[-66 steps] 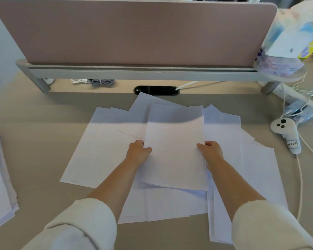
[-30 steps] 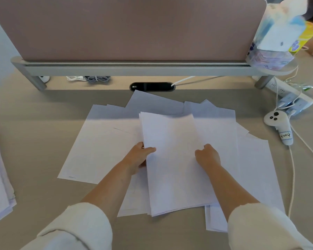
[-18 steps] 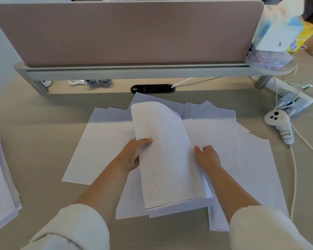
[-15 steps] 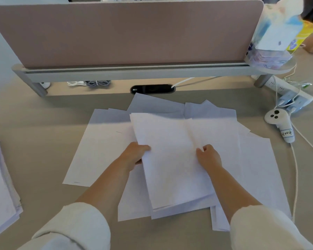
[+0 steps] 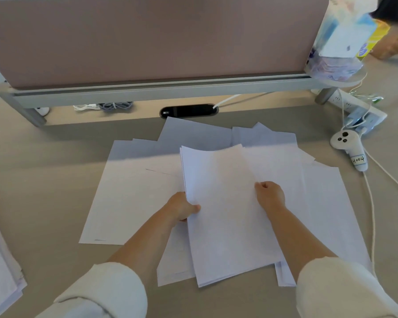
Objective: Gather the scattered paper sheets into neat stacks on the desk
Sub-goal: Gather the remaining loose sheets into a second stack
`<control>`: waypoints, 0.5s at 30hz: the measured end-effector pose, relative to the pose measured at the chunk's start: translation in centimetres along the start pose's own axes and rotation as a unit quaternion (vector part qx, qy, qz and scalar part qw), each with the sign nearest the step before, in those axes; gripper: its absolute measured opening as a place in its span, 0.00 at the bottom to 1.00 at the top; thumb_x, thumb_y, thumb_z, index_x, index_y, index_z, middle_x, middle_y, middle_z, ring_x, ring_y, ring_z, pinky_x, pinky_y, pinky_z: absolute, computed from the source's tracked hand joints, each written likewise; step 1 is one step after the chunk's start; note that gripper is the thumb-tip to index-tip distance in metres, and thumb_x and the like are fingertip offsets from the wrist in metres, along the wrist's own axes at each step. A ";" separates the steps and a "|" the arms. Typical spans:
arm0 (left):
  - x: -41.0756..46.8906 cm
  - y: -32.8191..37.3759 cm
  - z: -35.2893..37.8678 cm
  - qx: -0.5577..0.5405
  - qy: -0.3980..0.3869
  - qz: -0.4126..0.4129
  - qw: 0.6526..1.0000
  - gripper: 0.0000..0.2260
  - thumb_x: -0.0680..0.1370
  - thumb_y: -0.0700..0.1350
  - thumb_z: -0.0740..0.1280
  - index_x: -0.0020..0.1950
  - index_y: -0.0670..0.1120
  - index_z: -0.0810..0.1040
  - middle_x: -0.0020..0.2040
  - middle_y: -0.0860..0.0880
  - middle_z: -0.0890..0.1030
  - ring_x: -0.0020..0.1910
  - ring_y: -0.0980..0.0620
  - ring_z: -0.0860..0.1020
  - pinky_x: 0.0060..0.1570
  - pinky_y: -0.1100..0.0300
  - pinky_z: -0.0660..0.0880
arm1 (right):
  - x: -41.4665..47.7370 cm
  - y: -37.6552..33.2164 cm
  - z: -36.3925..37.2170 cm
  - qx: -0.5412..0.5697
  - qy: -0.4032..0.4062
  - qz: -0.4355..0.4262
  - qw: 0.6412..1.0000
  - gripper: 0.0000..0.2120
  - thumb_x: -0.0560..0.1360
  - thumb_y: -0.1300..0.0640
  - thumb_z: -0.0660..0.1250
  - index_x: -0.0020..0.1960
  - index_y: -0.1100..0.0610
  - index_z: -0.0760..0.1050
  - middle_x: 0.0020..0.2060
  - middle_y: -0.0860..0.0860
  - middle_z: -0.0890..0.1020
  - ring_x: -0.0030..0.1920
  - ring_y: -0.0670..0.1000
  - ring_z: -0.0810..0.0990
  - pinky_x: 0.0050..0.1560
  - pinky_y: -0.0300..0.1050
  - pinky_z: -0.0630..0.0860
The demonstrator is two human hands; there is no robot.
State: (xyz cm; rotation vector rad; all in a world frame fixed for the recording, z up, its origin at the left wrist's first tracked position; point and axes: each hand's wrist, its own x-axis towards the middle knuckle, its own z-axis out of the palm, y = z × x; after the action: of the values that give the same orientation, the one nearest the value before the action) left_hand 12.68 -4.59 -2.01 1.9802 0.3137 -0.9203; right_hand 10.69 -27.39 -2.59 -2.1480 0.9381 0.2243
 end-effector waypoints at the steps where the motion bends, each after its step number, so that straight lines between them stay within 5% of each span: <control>1: 0.0 -0.1 0.1 0.006 0.004 0.006 1.000 0.14 0.75 0.41 0.69 0.60 0.41 0.76 0.57 0.41 0.80 0.56 0.41 0.79 0.56 0.49 0.77 | 0.0 -0.1 0.0 0.007 -0.007 -0.002 1.000 0.14 0.77 0.57 0.59 0.33 0.56 0.66 0.29 0.51 0.69 0.31 0.53 0.68 0.36 0.43 0.63; 3: 0.2 -0.3 0.2 0.010 0.024 0.022 0.999 0.14 0.74 0.41 0.70 0.59 0.40 0.77 0.57 0.41 0.80 0.56 0.40 0.79 0.57 0.47 0.76 | -0.4 -0.5 0.0 0.005 -0.031 0.000 1.000 0.06 0.76 0.55 0.62 0.49 0.57 0.73 0.40 0.53 0.76 0.41 0.55 0.75 0.43 0.43 0.69; 6: 0.6 -0.5 0.2 0.006 0.048 0.038 0.998 0.14 0.74 0.41 0.71 0.58 0.40 0.77 0.57 0.40 0.81 0.55 0.40 0.79 0.56 0.47 0.77 | -0.8 -0.8 -0.1 -0.012 -0.055 0.001 0.998 0.17 0.76 0.57 0.63 0.64 0.58 0.70 0.53 0.55 0.78 0.51 0.57 0.76 0.50 0.45 0.72; 11: 1.1 -0.3 -0.3 0.085 0.126 0.062 0.986 0.15 0.75 0.47 0.67 0.58 0.40 0.76 0.56 0.43 0.79 0.54 0.42 0.78 0.49 0.56 0.74 | -1.0 -0.6 -0.2 -0.014 -0.059 -0.019 0.998 0.14 0.76 0.62 0.60 0.61 0.59 0.71 0.52 0.57 0.79 0.43 0.54 0.74 0.41 0.41 0.69; 15: 1.3 0.6 -0.7 0.072 0.211 0.042 0.974 0.22 0.76 0.53 0.64 0.66 0.43 0.72 0.64 0.41 0.72 0.62 0.40 0.73 0.61 0.51 0.71 | -1.1 -0.4 -0.9 0.122 -0.044 -0.014 0.991 0.11 0.76 0.64 0.56 0.56 0.55 0.71 0.45 0.53 0.78 0.36 0.49 0.75 0.32 0.39 0.68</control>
State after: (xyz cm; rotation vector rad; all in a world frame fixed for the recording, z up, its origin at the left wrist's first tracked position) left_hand 14.28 -4.55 -2.33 2.2997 0.4059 -0.4723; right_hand 10.06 -27.27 -1.24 -1.9096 0.8394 0.1784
